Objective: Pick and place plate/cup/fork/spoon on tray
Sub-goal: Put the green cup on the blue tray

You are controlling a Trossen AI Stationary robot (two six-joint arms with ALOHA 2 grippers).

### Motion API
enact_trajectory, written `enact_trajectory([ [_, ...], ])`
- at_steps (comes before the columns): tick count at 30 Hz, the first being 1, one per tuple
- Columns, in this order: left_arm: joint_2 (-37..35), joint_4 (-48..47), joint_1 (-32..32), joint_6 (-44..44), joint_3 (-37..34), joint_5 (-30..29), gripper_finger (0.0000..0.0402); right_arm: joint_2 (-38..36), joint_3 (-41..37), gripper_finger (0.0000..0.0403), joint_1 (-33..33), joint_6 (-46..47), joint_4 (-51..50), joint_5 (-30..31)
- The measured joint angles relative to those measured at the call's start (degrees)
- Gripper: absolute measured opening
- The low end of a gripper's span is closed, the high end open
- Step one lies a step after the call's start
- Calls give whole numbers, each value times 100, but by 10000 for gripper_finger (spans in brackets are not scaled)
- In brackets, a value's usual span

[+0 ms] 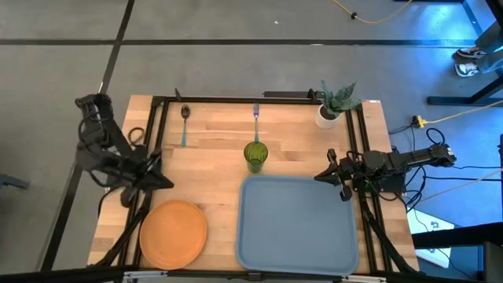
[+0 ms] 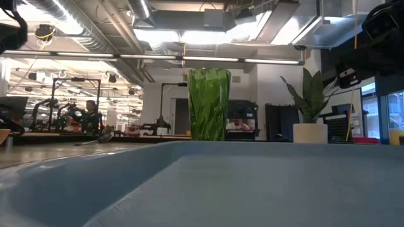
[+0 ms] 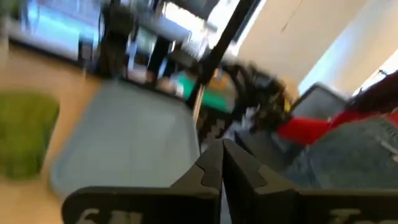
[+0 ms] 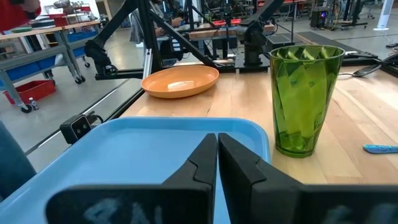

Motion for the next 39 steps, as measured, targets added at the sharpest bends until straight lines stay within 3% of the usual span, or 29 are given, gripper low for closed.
enact_trajectory([
  [4,147,-1057,636,-895,175,1240,0,0,0,21,2,0,-2,0],
  [14,1233,-2277,2135,-1164,298,3487,0,1,0,21,0,0,-1,1],
  [19,1935,-2591,2384,-1129,298,3649,0,0,0,21,0,0,0,0],
  [25,2338,-2266,2380,-1142,298,3656,0,1,0,21,2,0,0,-2],
  [34,2546,-2016,2383,-1167,298,3626,0,0,0,21,1,0,-2,-2],
  [39,2655,-2179,2547,-1734,298,3650,11,0,0,21,0,0,-2,-2],
])
